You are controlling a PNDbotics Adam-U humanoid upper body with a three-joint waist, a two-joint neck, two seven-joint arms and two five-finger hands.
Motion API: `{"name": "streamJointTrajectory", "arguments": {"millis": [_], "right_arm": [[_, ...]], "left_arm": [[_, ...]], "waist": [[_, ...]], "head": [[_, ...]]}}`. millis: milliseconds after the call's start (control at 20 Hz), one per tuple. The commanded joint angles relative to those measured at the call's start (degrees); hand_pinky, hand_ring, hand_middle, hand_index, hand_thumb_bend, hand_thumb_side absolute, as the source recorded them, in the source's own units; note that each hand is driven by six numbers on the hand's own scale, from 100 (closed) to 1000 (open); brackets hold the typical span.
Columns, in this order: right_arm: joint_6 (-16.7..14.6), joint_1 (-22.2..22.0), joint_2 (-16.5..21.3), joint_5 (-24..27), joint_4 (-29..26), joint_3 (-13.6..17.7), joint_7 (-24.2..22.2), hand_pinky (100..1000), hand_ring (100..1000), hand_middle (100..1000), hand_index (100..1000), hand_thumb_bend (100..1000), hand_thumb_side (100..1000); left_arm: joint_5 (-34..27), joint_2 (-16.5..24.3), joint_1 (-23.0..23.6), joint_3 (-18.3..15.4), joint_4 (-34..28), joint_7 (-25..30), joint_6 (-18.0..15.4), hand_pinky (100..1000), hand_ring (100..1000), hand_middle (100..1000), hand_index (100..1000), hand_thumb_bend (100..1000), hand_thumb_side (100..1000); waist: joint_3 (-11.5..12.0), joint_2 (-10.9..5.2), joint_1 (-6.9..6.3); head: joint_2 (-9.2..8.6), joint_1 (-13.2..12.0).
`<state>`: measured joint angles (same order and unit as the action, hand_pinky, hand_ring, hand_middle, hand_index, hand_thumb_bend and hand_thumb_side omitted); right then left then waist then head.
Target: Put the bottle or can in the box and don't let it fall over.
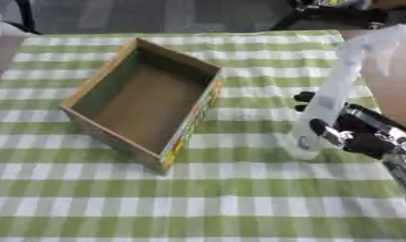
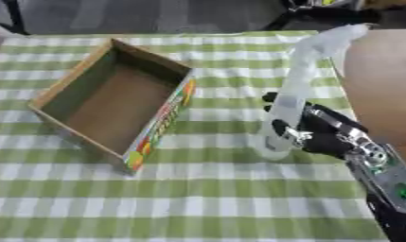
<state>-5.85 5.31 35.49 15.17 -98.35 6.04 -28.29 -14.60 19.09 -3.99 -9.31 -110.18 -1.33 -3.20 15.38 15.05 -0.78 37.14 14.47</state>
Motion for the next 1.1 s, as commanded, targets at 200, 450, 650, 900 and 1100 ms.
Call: {"name": "streamJointTrajectory", "arguments": {"millis": [200,450,650,900,1100], "right_arm": [[0.6,0.6,1.0,-1.3,0.1,-0.3,0.6,928,1000,1000,1000,100,346],[1.0,0.7,1.0,-2.1,0.2,-0.5,1.1,926,1000,1000,1000,100,291],[1.4,0.8,1.1,-2.9,0.3,-0.5,1.6,925,1000,1000,991,100,244],[2.0,1.0,1.1,-3.7,0.5,-0.7,2.3,924,1000,1000,950,100,225],[2.8,1.0,1.1,-3.6,0.5,-0.8,3.1,920,1000,1000,905,100,236]], "left_arm": [[0.0,0.8,-0.1,-0.1,-0.8,0.2,-0.1,906,759,926,848,117,844],[0.1,0.8,0.0,-0.2,-0.8,0.2,-0.1,907,759,926,847,117,845],[0.1,0.7,0.0,-0.2,-0.8,0.2,-0.1,907,759,926,847,118,845],[0.1,0.7,0.1,-0.2,-0.8,0.3,-0.2,908,759,925,847,117,845],[0.1,0.7,0.1,-0.3,-0.7,0.4,-0.2,908,759,925,847,117,845]], "waist": [[0.2,-0.59,-0.08],[0.2,-0.58,-0.06],[0.2,-0.56,-0.02],[0.3,-0.56,-0.04],[0.3,-0.55,-0.03]], "head": [[-0.73,0.1],[-0.84,0.1],[-0.86,0.1],[-0.88,0.1],[-0.90,0.1]]}}
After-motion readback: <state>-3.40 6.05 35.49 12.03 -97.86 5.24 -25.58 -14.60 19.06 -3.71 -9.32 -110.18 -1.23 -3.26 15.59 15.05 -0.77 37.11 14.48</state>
